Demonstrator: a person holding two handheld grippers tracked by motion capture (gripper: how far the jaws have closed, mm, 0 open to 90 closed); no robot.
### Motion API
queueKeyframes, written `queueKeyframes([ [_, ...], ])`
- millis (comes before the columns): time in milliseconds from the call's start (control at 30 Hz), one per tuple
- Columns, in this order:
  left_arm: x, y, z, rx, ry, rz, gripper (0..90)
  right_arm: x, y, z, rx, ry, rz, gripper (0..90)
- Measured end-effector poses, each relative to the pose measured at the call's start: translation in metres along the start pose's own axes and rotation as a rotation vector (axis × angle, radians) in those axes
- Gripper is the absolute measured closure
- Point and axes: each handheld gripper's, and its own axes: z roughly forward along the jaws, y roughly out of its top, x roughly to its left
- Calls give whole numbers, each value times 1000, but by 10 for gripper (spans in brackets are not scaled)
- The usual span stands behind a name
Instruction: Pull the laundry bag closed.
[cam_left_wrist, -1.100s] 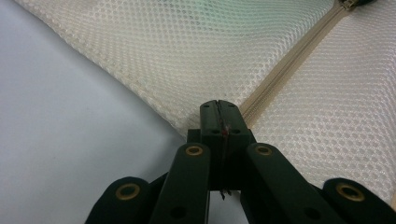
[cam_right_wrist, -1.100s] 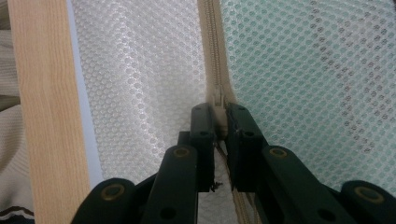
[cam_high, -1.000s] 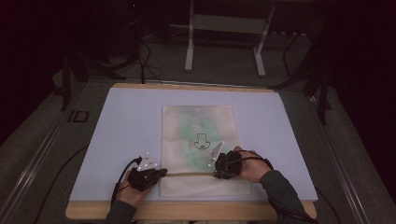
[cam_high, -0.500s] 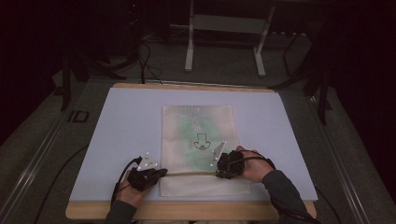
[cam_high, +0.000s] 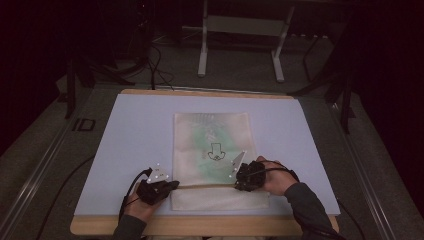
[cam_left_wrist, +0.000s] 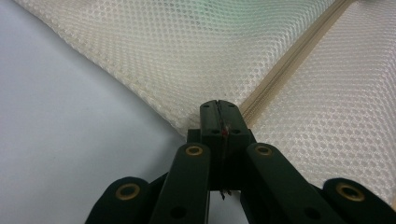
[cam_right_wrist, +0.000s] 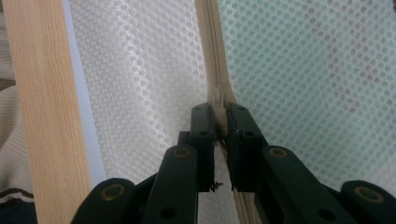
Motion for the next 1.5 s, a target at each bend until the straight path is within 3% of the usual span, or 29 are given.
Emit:
queueKeyframes([
  [533,0,0,0,-3,-2,-3,896,-8,-33,-14,14,-32,61,823],
  [733,0,0,0,-2,-3,-5,896,-12,-52,-11,78,-54,87,822],
  [833,0,0,0,-2,-3,-5,896,-13,-59,-13,68,-53,104,823],
  [1300,-1,0,0,-5,4,1,895,-12,-62,-16,77,-62,93,814],
  [1500,1,0,0,-4,-2,-6,895,-12,-62,-17,80,-73,87,758],
])
